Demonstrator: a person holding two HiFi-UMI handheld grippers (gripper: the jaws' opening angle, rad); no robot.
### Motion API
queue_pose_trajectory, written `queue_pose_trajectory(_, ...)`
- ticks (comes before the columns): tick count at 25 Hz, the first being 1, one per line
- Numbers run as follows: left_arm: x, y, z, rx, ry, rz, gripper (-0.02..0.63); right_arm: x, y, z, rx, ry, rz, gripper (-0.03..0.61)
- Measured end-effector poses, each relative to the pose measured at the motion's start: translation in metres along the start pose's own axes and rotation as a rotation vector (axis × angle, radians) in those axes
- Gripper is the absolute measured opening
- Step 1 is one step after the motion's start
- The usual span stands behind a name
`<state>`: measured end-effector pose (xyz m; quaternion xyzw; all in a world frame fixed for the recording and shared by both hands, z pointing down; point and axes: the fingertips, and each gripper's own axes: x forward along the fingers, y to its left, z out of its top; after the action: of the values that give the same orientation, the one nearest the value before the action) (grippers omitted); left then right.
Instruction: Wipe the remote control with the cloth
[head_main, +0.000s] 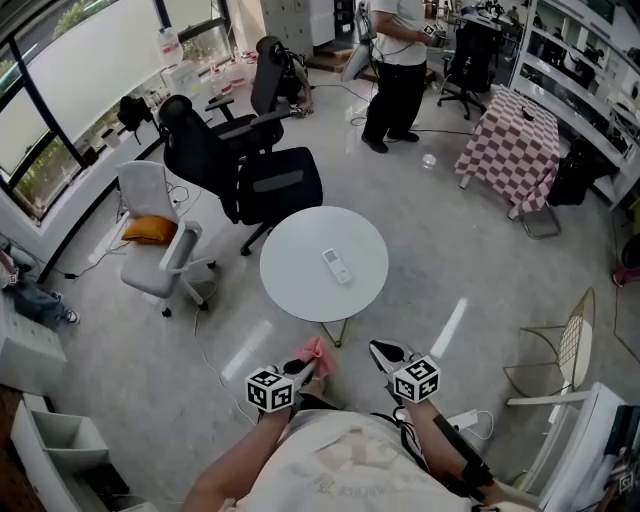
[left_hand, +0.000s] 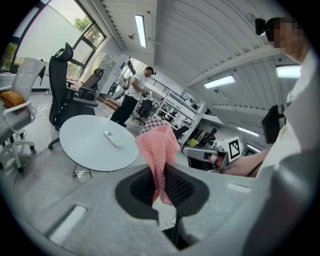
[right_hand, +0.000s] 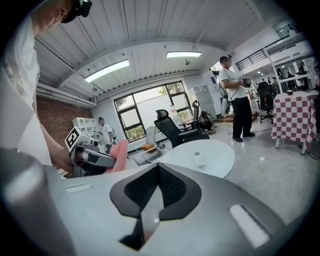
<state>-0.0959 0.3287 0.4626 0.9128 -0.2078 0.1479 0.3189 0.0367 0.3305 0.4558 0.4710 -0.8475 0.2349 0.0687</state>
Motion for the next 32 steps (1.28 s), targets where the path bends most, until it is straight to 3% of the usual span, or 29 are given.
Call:
queue_pose_trajectory(12, 0.070, 0.059, 0.061, 0.004, 0.057, -0.094, 0.018, 0.056, -0.062, 0.027, 0.025, 0.054, -0.069, 0.008)
queue_pose_trajectory(23, 0.098, 0.140, 0.135, 0.025, 0.090, -0.170, 0.018, 0.134, -0.098, 0.067, 0.029, 0.091, -0.160, 0.008)
queue_pose_trajectory(32, 0.106, 0.184, 0.150, 0.006, 0.129, -0.197, 0.018, 0.175, -0.130, 0.075, 0.034, 0.162, -0.249, 0.008)
